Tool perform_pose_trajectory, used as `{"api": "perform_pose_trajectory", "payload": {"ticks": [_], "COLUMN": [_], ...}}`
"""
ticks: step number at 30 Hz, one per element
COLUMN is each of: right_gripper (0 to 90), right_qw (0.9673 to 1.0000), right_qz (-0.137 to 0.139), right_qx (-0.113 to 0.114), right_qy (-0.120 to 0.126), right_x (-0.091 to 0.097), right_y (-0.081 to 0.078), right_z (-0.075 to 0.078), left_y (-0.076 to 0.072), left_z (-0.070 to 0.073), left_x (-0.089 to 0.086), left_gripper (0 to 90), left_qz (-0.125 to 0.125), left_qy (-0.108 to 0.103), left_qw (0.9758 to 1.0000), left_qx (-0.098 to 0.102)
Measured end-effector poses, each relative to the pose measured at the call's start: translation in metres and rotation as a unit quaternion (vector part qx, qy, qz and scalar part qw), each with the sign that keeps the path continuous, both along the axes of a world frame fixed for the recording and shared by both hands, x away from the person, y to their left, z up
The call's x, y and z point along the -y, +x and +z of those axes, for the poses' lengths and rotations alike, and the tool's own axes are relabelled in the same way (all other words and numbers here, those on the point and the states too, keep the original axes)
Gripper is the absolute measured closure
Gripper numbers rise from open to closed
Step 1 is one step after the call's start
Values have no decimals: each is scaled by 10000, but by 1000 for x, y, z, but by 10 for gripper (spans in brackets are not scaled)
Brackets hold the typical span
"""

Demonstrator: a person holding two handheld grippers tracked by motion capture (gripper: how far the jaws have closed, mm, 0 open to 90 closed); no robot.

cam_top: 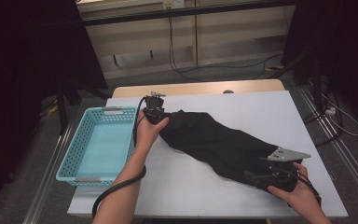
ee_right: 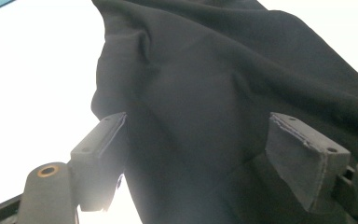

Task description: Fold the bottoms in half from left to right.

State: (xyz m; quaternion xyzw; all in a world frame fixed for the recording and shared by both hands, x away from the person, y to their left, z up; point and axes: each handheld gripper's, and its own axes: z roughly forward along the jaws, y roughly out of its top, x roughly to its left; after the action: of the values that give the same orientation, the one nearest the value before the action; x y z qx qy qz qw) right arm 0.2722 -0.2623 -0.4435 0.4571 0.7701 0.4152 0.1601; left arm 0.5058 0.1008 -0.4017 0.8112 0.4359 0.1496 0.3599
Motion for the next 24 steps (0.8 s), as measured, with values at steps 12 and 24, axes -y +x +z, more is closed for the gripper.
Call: {"api": "perform_pose_trajectory", "payload": {"ticks": [12,24], "right_gripper": [215,213], "right_qw": [10000,10000], "right_qz": [-9,9], "right_qx": [-19,-68], "right_qy": [50,68], "right_x": [0,0], "right_y": [0,1], "right_z": [0,-2], "left_y": [-16,-4], "left_z": [-32,-31], "left_x": [-9,-20], "left_gripper": [418,862], "left_qz": [6,290], "left_qy": [299,428], "left_qw": [9990,9967], "left_qx": [-329,-623]}}
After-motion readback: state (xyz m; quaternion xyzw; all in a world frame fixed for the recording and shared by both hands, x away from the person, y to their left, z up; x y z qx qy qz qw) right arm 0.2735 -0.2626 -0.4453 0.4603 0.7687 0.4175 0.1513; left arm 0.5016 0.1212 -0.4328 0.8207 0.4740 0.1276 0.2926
